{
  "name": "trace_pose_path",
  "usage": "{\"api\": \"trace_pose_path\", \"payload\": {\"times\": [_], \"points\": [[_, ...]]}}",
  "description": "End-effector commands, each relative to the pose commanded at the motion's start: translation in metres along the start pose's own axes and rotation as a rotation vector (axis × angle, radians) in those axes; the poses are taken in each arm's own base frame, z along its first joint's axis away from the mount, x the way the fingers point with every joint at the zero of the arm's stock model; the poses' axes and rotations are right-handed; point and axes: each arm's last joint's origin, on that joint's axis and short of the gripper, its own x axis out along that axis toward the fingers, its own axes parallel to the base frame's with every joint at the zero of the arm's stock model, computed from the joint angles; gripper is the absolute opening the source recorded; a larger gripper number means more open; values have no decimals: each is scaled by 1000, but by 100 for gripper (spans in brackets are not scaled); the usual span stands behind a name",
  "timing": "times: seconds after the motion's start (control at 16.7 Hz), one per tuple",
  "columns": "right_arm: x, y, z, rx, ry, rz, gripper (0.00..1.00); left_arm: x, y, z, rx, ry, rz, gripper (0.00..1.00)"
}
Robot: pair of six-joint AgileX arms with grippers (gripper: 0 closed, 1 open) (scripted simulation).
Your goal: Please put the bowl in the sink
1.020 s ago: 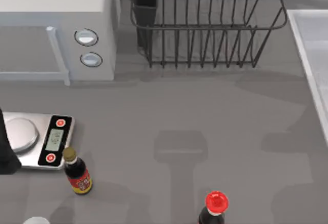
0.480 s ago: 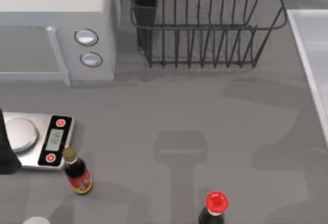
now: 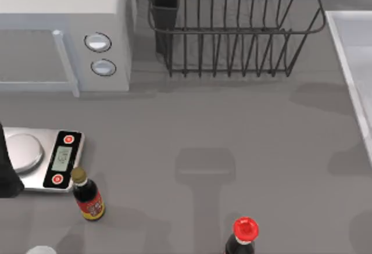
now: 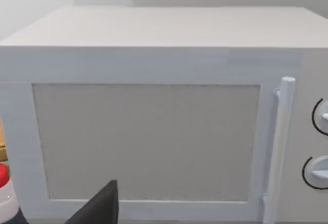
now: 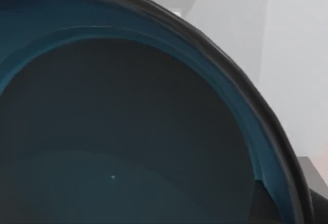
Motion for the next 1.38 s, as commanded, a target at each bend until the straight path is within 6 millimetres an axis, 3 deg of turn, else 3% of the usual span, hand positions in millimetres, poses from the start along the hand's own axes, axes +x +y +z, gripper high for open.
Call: {"api": "trace_pose_path", "payload": {"times": [0.24,0.42,0.6,0.84,1.38], "points": [[-3,2,-51,-15,-22,-1,0,0,0,0,0,0,0,100],[-10,7,-78,-11,-17,-2,0,0,0,0,0,0,0,100],[-14,9,-89,-5,-10,-2,0,0,0,0,0,0,0,100],[-14,9,-89,-5,-10,-2,0,0,0,0,0,0,0,100],[-14,9,-89,-5,-10,-2,68,0,0,0,0,0,0,100]]}}
